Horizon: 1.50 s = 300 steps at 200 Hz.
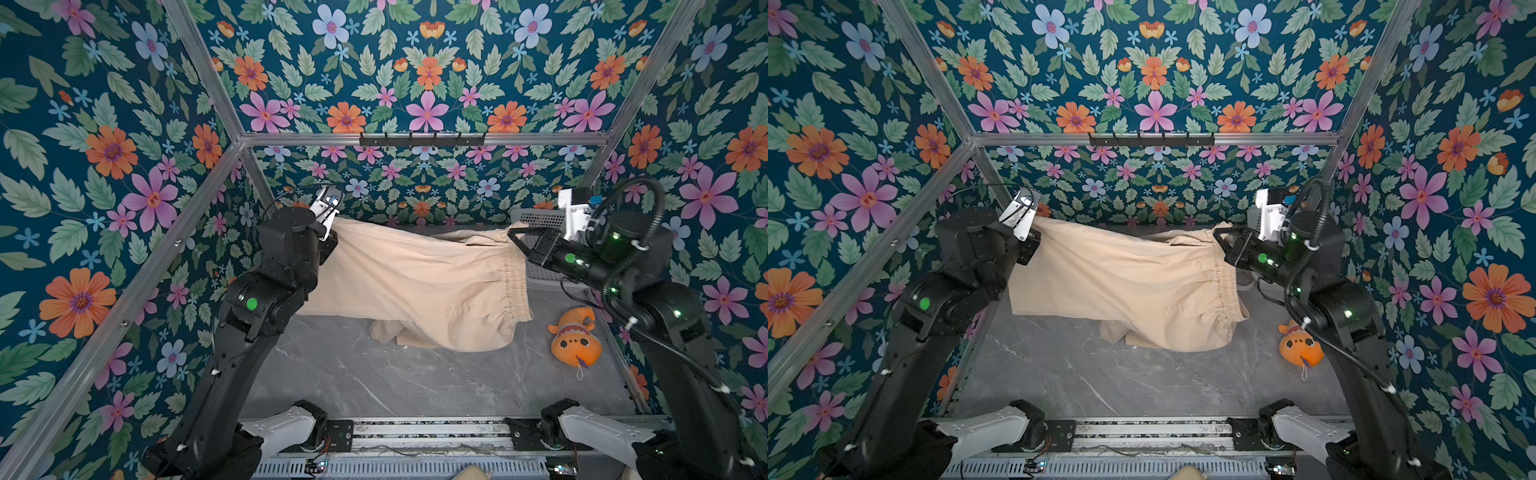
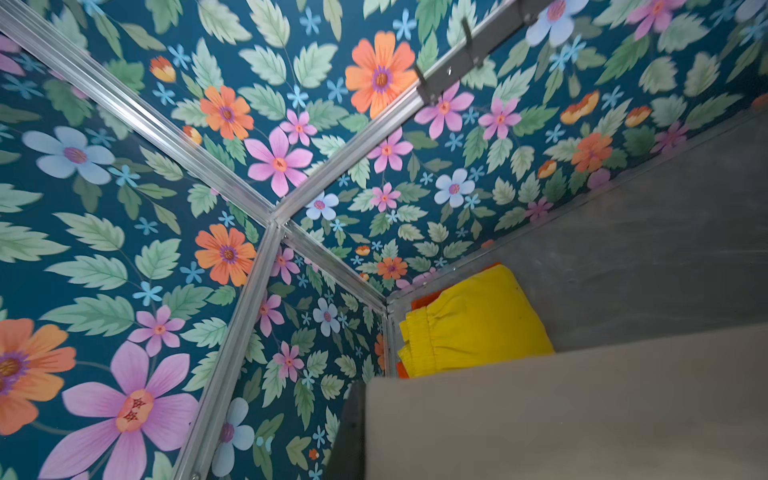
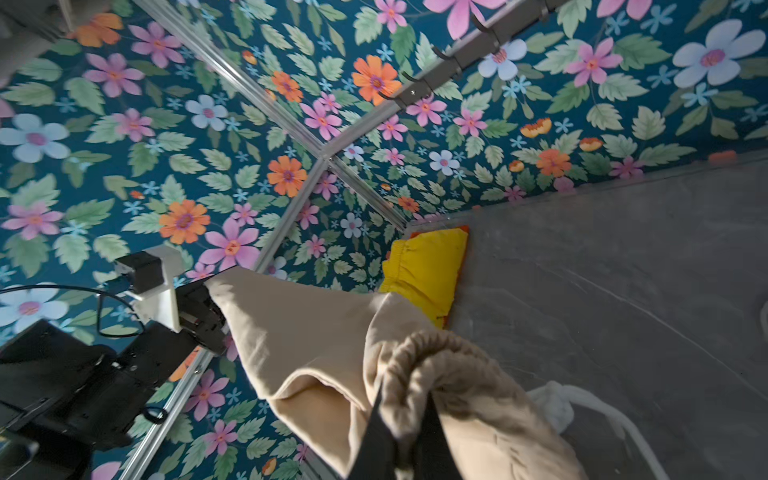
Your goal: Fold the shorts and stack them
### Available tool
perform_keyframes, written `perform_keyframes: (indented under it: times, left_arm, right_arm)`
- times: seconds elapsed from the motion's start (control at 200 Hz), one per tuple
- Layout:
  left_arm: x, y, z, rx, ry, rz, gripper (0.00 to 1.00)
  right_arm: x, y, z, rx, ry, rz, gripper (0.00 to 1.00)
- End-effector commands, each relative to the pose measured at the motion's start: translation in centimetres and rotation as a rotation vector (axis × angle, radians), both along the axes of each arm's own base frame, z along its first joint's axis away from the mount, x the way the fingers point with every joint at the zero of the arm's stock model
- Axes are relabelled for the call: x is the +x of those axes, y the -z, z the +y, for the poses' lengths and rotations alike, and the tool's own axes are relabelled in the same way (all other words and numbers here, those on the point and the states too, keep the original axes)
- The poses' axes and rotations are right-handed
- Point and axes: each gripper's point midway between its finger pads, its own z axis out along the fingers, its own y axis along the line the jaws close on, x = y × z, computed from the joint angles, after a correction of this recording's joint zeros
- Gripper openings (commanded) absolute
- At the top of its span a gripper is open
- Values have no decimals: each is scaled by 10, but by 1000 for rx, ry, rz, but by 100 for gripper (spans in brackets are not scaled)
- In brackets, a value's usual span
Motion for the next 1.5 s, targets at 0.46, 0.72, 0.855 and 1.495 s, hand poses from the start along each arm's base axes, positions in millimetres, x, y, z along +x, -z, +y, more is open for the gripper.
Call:
perform_keyframes:
  times: [0.46, 0.72, 0.855, 1.495]
  left_arm:
    - [89, -119, -12, -129, 285, -320, 0]
    - [26, 19, -24, -72, 415, -57, 0]
    - [-14, 130, -36, -94, 508, 207, 0]
    - [-112, 262, -33, -3, 553, 670, 0]
  right_arm:
    - [97, -86, 13, 26, -26, -198, 0]
    - [47, 41, 5, 30, -42, 63, 0]
    - [9, 140, 0, 22, -48, 325, 0]
    - [-189, 365, -23, 140, 26, 1213, 0]
